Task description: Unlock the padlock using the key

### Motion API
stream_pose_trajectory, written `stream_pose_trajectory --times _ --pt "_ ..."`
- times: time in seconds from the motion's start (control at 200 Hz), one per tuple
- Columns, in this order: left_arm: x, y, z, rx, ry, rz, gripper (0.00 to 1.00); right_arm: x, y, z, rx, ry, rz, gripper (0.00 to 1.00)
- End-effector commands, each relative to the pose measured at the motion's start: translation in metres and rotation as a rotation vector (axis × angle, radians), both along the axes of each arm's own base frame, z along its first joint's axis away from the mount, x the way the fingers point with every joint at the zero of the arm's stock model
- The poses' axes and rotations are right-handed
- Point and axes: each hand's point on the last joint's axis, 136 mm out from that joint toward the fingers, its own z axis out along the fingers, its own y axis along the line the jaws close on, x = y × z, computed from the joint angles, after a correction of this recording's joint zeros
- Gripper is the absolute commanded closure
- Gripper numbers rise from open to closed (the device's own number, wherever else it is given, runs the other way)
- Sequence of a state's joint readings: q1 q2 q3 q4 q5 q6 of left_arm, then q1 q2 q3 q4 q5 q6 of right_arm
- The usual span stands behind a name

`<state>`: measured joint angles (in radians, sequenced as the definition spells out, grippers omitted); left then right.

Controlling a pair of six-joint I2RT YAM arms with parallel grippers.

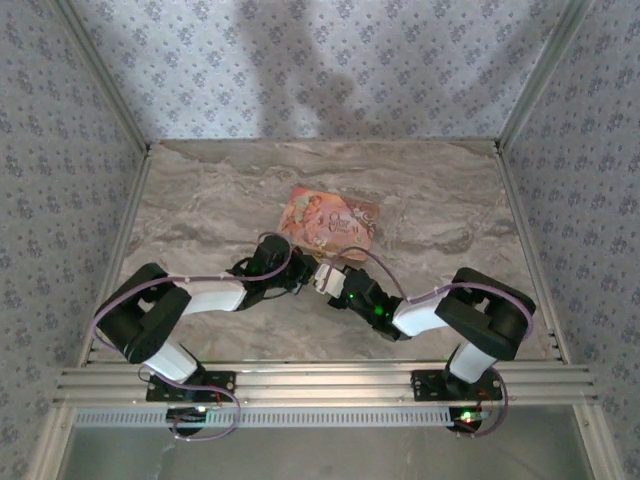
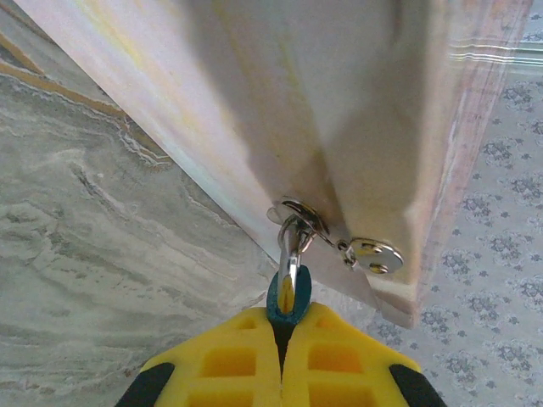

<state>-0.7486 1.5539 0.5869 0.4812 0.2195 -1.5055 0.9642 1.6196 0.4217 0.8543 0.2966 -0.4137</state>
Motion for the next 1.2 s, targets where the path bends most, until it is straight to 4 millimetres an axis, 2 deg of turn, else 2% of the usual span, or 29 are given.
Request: stream_pose_trajectory --times 0.0,0.305,0.67,0.909,1.199 --pt "-0.001 -0.015 0.016 -0.048 -0.017 -0.030 0.99 0.011 -0.003 0.008 0.073 0.010 -0.074 1.00" --pt "-0.002 -0.016 0.015 -0.046 -0.015 -0.031 0.99 0.011 -0.001 0.012 0.228 0.109 -0.123 1.00" --pt "-0.003 -0.014 0.010 -0.029 -0.013 -0.030 0.99 0.008 -0.001 0.006 0.361 0.232 -0.155 1.00" --pt "-0.003 -0.007 0.005 0.020 -0.021 -0.021 0.84 0.004 -0.002 -0.005 0.363 0.271 -0.161 1.00" --pt "-0.003 0.006 0.007 0.075 -0.040 -0.012 0.64 0.002 -0.001 -0.006 0.350 0.256 -0.157 1.00"
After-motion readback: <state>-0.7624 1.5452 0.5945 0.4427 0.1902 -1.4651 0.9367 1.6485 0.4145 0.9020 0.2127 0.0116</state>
